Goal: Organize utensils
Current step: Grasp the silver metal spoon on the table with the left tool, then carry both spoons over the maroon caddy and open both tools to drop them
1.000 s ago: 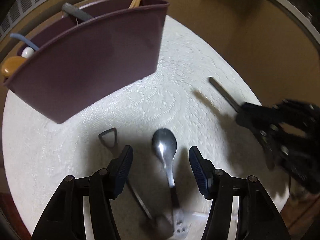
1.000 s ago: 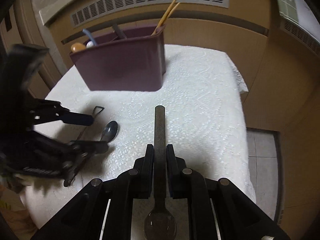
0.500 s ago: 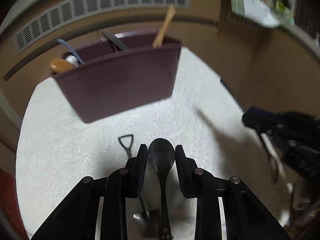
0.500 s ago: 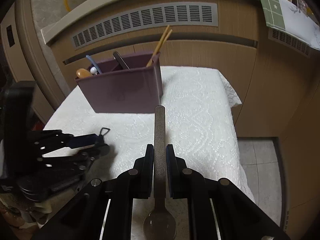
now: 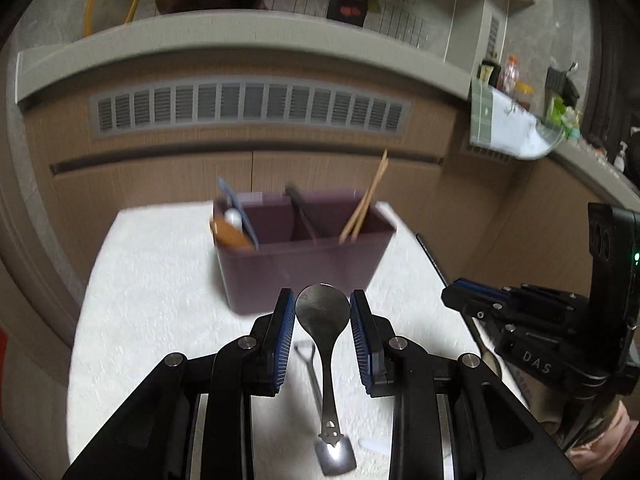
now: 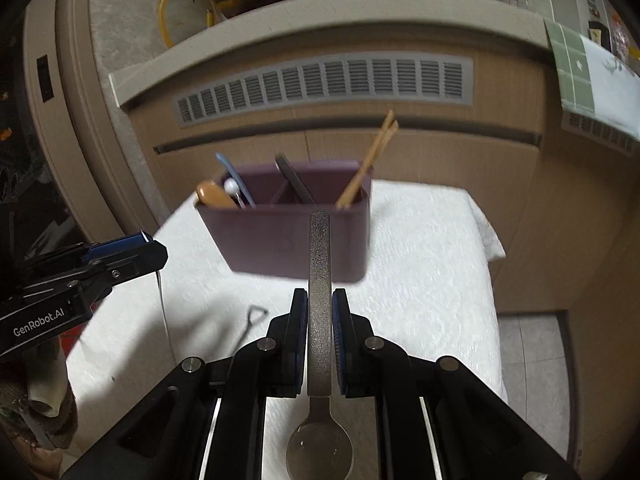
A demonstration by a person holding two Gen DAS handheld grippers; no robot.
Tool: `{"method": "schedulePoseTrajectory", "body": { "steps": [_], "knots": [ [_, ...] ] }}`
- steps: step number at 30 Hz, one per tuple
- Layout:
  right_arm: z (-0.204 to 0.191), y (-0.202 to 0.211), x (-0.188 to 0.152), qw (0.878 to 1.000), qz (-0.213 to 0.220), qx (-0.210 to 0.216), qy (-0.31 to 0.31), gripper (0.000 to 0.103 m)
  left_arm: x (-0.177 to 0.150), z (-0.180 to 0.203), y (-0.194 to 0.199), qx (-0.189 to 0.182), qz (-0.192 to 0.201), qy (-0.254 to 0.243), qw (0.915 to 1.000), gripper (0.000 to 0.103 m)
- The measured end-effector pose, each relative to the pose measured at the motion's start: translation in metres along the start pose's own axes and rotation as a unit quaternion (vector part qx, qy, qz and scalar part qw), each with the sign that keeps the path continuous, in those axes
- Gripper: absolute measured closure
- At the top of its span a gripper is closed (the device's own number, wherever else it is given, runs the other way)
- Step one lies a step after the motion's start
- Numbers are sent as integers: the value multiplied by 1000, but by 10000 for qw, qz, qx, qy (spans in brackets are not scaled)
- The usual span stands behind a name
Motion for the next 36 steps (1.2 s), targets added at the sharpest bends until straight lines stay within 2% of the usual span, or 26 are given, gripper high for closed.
{"method": "schedulePoseTrajectory", "body": {
  "steps": [3,7,9,12,17,21,26,28,30,36],
  "knots": [
    [-3,7,48,9976,674,27,133,91,42,-11,8,-80,428,54,9990,74],
    [2,14,116,9833,1815,84,13,91,100,-23,10,26,1155,93,9933,74],
    [5,3,132,9809,1943,58,-54,91,116,-31,3,20,1288,157,9915,74],
    [10,-26,143,9821,1881,5,-107,91,129,-45,-18,-3,1265,271,9916,74],
    [9,-77,138,9859,1665,-179,40,91,129,-60,-60,-72,1071,370,9935,74],
    [12,-112,120,9870,1551,-401,101,91,113,-64,-91,-166,816,416,9957,74],
    [15,-138,97,9900,1313,-487,152,91,95,-68,-114,-50,725,379,9966,72],
    [20,-144,87,9942,1008,-368,74,90,86,-71,-127,-160,481,500,9975,65],
    [24,-141,78,9965,800,-246,-38,78,77,-72,-130,-176,348,568,9976,51],
    [31,-100,53,9971,574,-465,167,74,63,-76,-108,-35,293,589,9978,50]
  ]
}}
Point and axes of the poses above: each gripper's, at about its wrist camera, not at the fingertips, and y roughly against the way its jaws point, z to its right, x to its top, the point moved 3 cm from there along -y, roughly the way its jaws point, and after that the axes turned 10 degrees about z, right-handed, at the moved point
